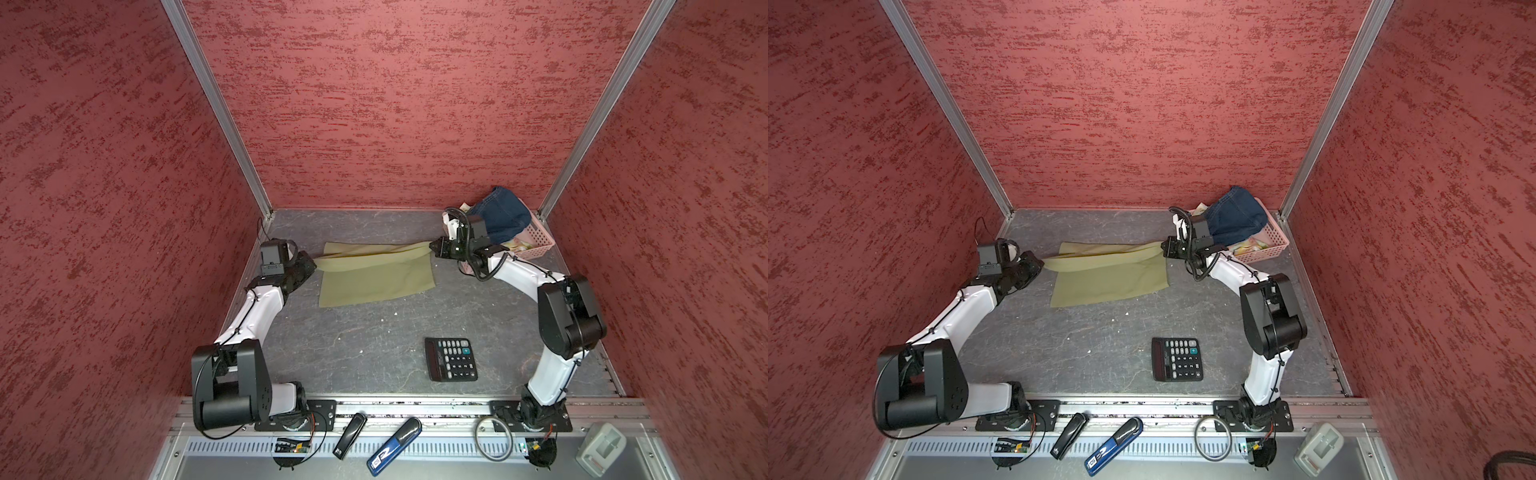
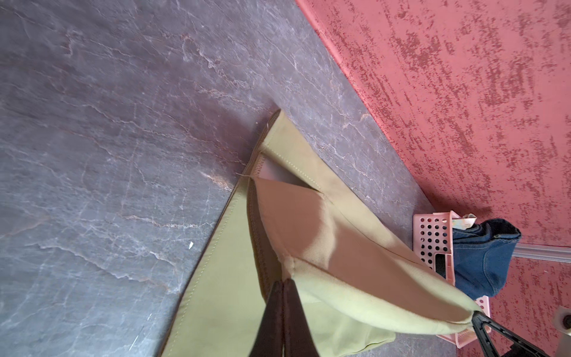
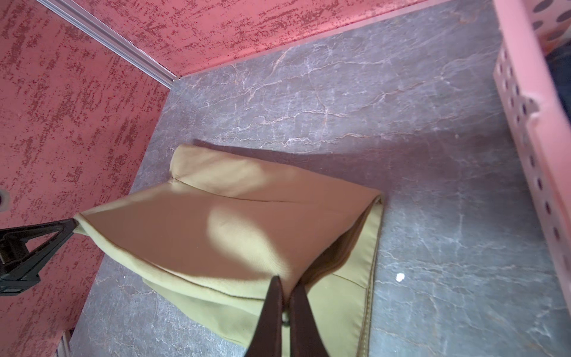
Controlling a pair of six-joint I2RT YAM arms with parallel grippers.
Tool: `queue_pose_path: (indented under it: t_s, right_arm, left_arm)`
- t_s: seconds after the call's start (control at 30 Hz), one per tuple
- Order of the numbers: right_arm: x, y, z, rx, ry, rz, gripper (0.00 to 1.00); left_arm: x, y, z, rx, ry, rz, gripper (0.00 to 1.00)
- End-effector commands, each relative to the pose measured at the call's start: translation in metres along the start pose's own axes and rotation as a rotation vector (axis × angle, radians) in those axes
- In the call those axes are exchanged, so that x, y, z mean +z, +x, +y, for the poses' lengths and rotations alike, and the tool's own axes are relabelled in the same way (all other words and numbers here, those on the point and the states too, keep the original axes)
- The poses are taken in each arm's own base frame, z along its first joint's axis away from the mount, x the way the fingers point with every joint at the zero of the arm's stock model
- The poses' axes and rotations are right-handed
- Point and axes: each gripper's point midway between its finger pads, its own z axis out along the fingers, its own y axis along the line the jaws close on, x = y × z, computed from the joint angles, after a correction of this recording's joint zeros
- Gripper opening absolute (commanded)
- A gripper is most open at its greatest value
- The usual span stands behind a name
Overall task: Fold and stack skirts
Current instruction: Fold the skirt at the center of the table.
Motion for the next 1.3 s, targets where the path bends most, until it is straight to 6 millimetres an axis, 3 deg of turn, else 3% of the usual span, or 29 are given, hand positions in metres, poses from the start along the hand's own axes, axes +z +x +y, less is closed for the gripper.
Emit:
queue_pose_path:
  t_s: [0.0, 0.13, 0.2, 0.47, 0.6, 0.73, 0.83, 1.0, 1.13, 1.27]
  right_arm:
    - [-0.009, 0.013, -0.001, -0.005, 0.025, 0.020, 0.00]
    - [-0.012, 0.037, 0.001, 0.009, 0.021, 0.060, 0.00]
    - [-0.008, 0.059, -0.002, 0.018, 0.025, 0.096, 0.00]
    - [0.014, 0.145, -0.044, 0.080, 0.098, 0.250, 0.00]
    - [0.020, 0.156, -0.054, 0.090, 0.115, 0.277, 0.00]
    - [0.020, 0.148, -0.053, 0.067, 0.130, 0.267, 0.00]
    - [0.016, 0.126, -0.044, 0.030, 0.135, 0.234, 0.00]
    - [0.008, 0.076, -0.019, -0.040, 0.127, 0.175, 0.00]
    - [-0.009, 0.033, 0.007, -0.090, 0.112, 0.095, 0.00]
    - [-0.025, 0.009, 0.024, -0.128, 0.109, 0.052, 0.00]
  left_arm:
    - [-0.005, 0.016, 0.021, -0.030, -0.051, 0.017, 0.00]
    - [-0.003, 0.035, 0.043, -0.054, -0.100, 0.040, 0.00]
    - [0.000, 0.045, 0.052, -0.071, -0.113, 0.057, 0.00]
    - [0.015, 0.078, 0.086, -0.114, -0.177, 0.120, 0.00]
    - [0.020, 0.087, 0.096, -0.125, -0.199, 0.138, 0.00]
    - [0.022, 0.086, 0.096, -0.122, -0.202, 0.139, 0.00]
    - [0.020, 0.074, 0.085, -0.111, -0.181, 0.118, 0.00]
    - [0.012, 0.038, 0.055, -0.079, -0.136, 0.054, 0.00]
    - [-0.005, 0.005, 0.026, -0.040, -0.099, -0.008, 0.00]
    - [-0.025, -0.015, 0.008, -0.015, -0.072, -0.064, 0.00]
